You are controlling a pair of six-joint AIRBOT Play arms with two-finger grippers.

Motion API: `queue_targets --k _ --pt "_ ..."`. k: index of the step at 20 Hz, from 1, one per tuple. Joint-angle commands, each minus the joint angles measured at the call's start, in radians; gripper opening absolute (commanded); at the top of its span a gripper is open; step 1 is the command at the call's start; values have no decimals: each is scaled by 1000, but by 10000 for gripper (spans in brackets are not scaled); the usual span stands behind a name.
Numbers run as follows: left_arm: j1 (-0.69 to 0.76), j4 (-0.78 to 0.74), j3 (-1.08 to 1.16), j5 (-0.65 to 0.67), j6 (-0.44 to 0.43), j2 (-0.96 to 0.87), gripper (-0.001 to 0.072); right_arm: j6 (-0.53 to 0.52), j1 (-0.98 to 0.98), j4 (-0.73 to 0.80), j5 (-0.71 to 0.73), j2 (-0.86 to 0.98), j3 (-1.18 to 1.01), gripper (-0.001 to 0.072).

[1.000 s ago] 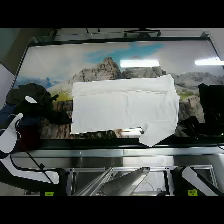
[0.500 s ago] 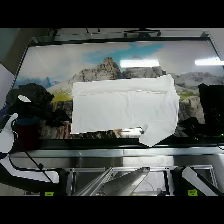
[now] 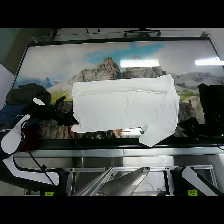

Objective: Fold the shirts.

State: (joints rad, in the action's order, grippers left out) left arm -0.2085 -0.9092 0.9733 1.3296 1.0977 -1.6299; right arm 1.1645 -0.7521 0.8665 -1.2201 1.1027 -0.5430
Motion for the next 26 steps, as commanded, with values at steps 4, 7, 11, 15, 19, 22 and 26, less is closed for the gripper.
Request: queue_targets --k 4,7,11,15,19,22,26 --pt "25 42 49 13 -16 2 23 56 8 76 89 6 76 532" --pt "25 41 46 8 -18 2 24 -56 47 -72 138 84 108 524" --pt "3 50 46 26 -17 2 24 -168 99 -212 38 228 107 406" --pt "-50 49 46 112 -18 2 24 -200 100 -286 -137 243 80 43" --pt "-130 49 46 209 -18 2 24 -174 99 -284 -184 219 -45 18" --pt "-205 52 46 264 -16 2 24 -122 100 -284 -192 196 -129 18" --pt "-257 267 48 295 -49 2 24 -138 112 -401 -193 192 -185 18"
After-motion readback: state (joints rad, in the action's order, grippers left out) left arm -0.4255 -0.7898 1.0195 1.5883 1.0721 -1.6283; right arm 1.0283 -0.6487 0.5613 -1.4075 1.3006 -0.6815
